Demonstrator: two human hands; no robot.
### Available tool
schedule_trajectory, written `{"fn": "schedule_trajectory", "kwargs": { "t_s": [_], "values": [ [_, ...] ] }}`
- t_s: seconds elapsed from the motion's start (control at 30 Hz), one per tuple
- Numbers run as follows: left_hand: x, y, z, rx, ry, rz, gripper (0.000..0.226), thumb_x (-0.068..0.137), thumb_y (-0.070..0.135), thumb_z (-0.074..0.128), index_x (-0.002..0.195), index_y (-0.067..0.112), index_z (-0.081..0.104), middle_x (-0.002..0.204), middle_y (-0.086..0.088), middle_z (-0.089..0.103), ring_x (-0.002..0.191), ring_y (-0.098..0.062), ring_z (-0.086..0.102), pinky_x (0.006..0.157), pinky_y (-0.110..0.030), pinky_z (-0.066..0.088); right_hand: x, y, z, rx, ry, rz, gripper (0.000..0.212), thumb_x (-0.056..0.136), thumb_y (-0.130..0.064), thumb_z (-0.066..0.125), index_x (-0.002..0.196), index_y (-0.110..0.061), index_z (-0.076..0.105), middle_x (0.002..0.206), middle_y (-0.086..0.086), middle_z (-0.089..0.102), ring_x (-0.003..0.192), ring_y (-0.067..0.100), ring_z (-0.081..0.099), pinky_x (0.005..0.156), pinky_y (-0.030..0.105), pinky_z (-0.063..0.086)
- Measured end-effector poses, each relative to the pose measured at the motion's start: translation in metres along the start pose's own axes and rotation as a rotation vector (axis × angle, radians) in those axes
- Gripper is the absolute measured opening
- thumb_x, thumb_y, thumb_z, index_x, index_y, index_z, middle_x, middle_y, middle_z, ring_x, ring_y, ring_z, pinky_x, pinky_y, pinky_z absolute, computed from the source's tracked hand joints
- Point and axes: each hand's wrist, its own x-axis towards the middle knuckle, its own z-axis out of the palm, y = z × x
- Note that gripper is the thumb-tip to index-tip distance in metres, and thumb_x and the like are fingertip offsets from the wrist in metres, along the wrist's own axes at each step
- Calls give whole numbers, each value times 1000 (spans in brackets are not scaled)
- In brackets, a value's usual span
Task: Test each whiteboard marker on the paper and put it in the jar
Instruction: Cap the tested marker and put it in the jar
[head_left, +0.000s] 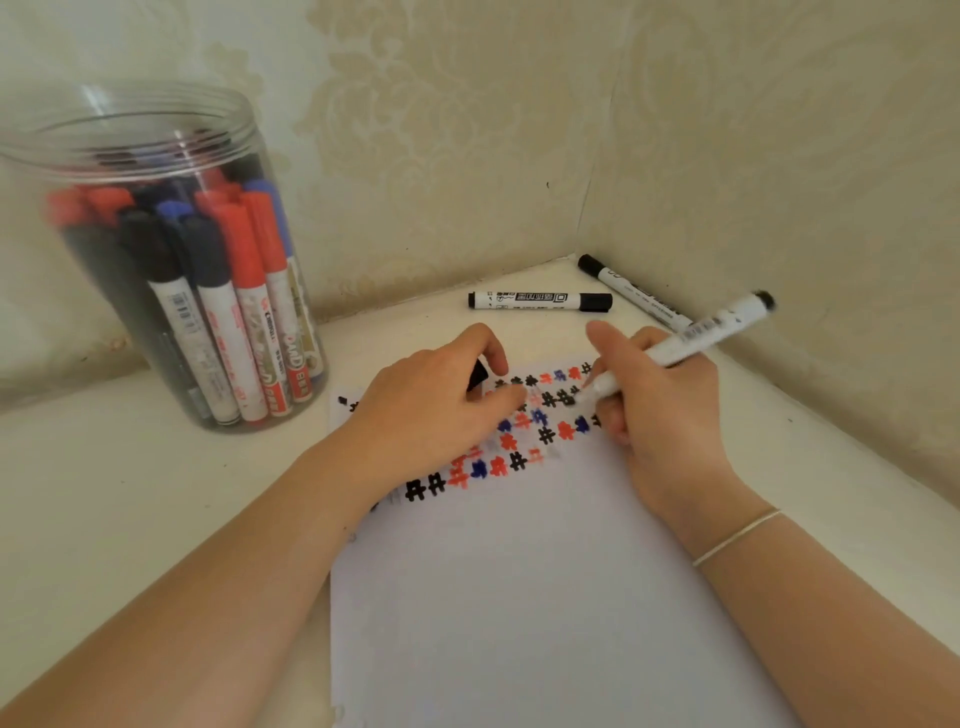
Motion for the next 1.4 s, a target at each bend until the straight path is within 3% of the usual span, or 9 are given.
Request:
{"fn": "schedule_trajectory", "kwargs": {
  "t_s": [0.1,0.2,0.3,0.43,0.6,0.87,1.07,1.23,1.4],
  "values": [
    [-2,-2,-4,-316,27,-49,22,98,26,32,99,29,53,65,6,48,57,-9,43,61,-30,38,4,-3,-4,204,-24,41,25,85,-19,69,68,-10,53,54,3,56,36,11,39,36,20,34],
    [-1,-2,-6,-388,32,-41,22,100,21,37,103,31,57,81,9,60,71,-11,56,71,-34,49,7,-5,-9,462,-93,146,17,86,-21,64,74,-9,63,72,2,67,60,16,62,58,25,53],
    [-1,-1,-4,-341,-1,-16,21,94,33,55,114,37,49,100,16,64,86,2,62,74,-11,47,8,-8,-13,576,-122,193,24,92,-23,53,78,-5,61,70,6,66,59,19,62,58,26,53],
    [-3,4,-5,-326,-11,-20,25,82,40,67,97,36,47,91,27,63,67,16,57,62,-4,40,7,-5,-11,482,-118,140,28,93,-10,47,65,-9,49,47,5,53,41,15,49,45,22,44],
    [-4,9,-5,-357,0,-22,22,81,36,70,90,31,52,94,19,69,51,13,54,53,-3,37,6,-3,-9,362,-82,100,30,91,-5,49,61,-8,44,47,5,50,37,15,42,39,23,33],
    [-5,8,-3,-415,-29,30,18,81,31,72,91,31,57,89,21,72,52,5,53,59,-13,42,4,-2,-7,165,-151,60,29,86,-7,63,60,-6,49,64,12,64,34,12,39,35,20,33],
    [-6,9,-6,-532,-43,107,21,90,38,53,108,40,64,89,9,67,86,-23,62,85,-48,51,3,-10,-10,291,-316,139,34,74,-33,66,79,1,66,82,18,71,48,18,62,49,25,52],
    [-6,12,-5,-558,-26,73,15,96,29,51,101,29,66,80,0,60,77,-22,54,75,-40,43,3,-5,-10,338,-80,87,21,86,-23,64,83,-3,56,69,12,66,43,22,58,44,27,47],
    [-5,11,-4,-587,-11,5,17,95,26,53,102,24,69,57,26,56,51,9,50,54,-8,36,4,2,-4,20,68,-55,24,88,-14,66,73,-11,48,59,-4,56,36,18,51,39,23,40]
  ]
}}
